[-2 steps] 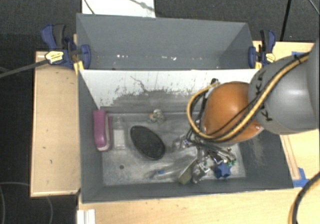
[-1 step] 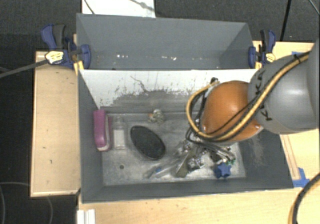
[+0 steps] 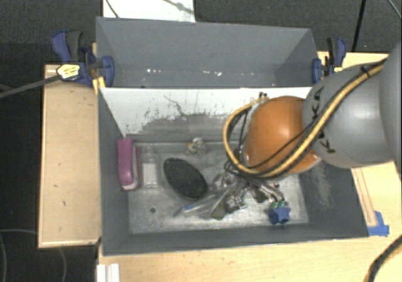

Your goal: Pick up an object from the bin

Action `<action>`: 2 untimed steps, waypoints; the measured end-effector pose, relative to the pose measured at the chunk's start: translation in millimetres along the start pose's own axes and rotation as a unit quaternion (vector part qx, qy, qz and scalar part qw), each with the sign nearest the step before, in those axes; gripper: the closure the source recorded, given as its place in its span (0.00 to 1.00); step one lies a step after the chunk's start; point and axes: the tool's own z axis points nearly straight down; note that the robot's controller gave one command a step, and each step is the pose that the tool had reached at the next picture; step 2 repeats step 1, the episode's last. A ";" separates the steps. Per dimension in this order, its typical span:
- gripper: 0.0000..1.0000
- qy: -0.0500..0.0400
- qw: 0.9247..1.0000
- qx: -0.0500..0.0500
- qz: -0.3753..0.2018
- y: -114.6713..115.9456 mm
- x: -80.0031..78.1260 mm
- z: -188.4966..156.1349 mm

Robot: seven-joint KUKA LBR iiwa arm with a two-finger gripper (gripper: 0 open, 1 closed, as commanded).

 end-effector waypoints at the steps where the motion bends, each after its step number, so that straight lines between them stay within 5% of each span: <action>1: 1.00 -0.001 0.973 0.001 -0.231 17.2 -4.5 -156.3; 2: 1.00 -0.001 0.973 0.001 -0.231 17.2 -4.5 -156.3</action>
Offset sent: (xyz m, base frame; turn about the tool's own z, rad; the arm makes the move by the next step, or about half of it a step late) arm -0.0038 0.0167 0.1538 -0.4675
